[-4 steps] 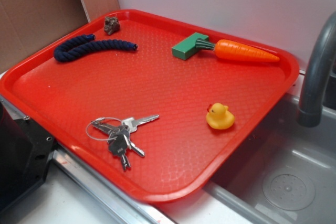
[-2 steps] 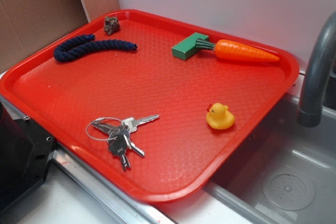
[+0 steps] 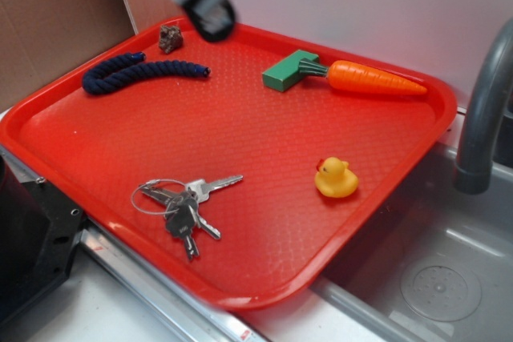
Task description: Grab the yellow duck.
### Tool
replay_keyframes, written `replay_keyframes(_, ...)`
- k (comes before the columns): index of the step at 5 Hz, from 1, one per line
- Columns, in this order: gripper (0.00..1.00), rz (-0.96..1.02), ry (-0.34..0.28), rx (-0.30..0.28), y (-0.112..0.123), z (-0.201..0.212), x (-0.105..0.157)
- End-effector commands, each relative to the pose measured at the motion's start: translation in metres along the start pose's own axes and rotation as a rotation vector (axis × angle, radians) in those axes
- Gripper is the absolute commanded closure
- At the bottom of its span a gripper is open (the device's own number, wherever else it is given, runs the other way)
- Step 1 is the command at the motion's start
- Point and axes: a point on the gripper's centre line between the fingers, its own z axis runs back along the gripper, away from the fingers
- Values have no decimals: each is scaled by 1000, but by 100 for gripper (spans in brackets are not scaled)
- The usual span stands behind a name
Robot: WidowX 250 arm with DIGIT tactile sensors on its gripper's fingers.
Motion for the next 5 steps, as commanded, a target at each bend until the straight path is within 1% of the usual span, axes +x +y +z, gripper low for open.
replay_keyframes(1, 0, -9, -42, -8, -9, 8, 6)
replay_keyframes(3, 0, -9, -42, -8, -9, 8, 6)
replay_keyframes(4, 0, -222, 80, -57, -20, -34, 18)
replay_keyframes(5, 0, -384, 171, -86, -26, -66, 17)
